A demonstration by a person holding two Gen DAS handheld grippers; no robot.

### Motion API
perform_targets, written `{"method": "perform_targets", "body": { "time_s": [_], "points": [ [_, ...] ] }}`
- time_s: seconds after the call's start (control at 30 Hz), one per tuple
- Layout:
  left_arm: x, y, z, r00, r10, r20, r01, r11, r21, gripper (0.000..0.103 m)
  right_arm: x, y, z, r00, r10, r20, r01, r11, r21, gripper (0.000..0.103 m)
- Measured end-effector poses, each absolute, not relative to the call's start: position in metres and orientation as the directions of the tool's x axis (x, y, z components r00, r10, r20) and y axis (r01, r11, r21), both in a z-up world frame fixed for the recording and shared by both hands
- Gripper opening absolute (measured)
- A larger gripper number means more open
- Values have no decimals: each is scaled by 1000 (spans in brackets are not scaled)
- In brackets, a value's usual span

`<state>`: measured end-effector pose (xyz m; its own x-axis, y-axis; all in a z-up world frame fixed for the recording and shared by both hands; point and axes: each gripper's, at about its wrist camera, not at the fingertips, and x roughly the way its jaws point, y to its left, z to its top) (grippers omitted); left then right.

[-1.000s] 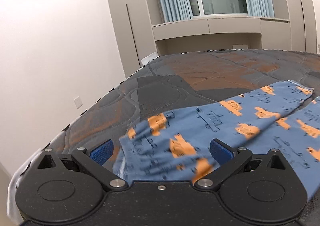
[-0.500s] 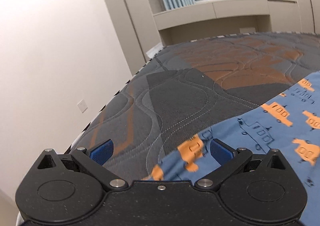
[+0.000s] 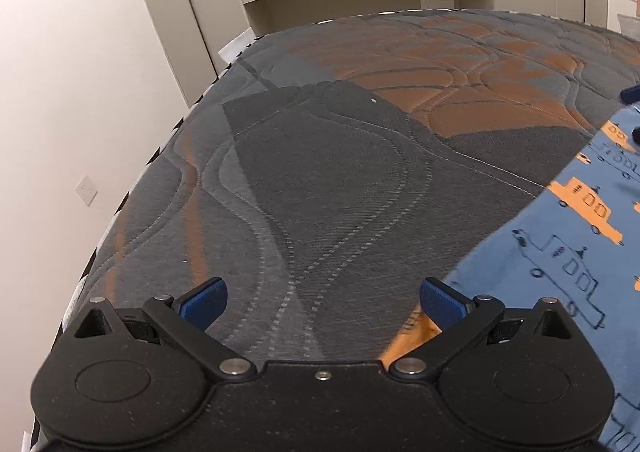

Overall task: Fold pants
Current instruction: 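Move the left gripper to the pants' side edge while the right gripper reaches the other edge, then close the left gripper on the pants edge while the right gripper closes on its edge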

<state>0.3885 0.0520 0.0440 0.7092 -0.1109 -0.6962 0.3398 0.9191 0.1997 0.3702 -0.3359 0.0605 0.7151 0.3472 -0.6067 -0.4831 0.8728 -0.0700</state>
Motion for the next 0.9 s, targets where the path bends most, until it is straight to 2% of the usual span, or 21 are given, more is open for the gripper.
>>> {"method": "perform_targets", "body": {
  "time_s": [0.1, 0.23, 0.3, 0.43, 0.47, 0.57, 0.63, 0.7, 0.77, 0.83, 0.9],
  "points": [
    [394, 63, 43, 662, -164, -731, 361, 925, 119, 102, 391, -324, 54, 652, 403, -643, -581, 810, -81, 87],
    [395, 66, 36, 618, -175, -766, 366, 927, 83, 102, 412, -309, 44, 585, 428, -689, -648, 758, -79, 84],
    [396, 66, 31, 600, -180, -779, 367, 928, 68, 101, 420, -305, 36, 558, 429, -710, -660, 748, -67, 71],
    [395, 66, 27, 573, -215, -791, 377, 926, 21, 88, 428, -300, 25, 527, 428, -735, -678, 733, -59, 67],
    [394, 65, 26, 574, -216, -790, 379, 925, 23, 86, 428, -298, 25, 524, 436, -732, -685, 727, -57, 62],
    [390, 61, 26, 563, -233, -793, 404, 914, 19, 68, 432, -291, 25, 507, 437, -743, -702, 709, -63, 54],
    [386, 58, 28, 554, -259, -791, 440, 898, 14, 46, 433, -286, 25, 491, 445, -749, -716, 695, -56, 42],
    [381, 53, 30, 540, -283, -793, 482, 876, 15, 36, 432, -283, 25, 478, 450, -755, -721, 691, -44, 31],
    [377, 49, 31, 542, -282, -791, 515, 856, 48, 40, 429, -282, 26, 480, 450, -753, -719, 694, -44, 29],
    [373, 47, 31, 565, -256, -784, 528, 843, 106, 69, 427, -281, 26, 493, 442, -749, -710, 702, -53, 29],
    [376, 52, 31, 560, -256, -788, 532, 840, 105, 75, 424, -280, 25, 509, 435, -743, -701, 711, -64, 28]
  ]
}}
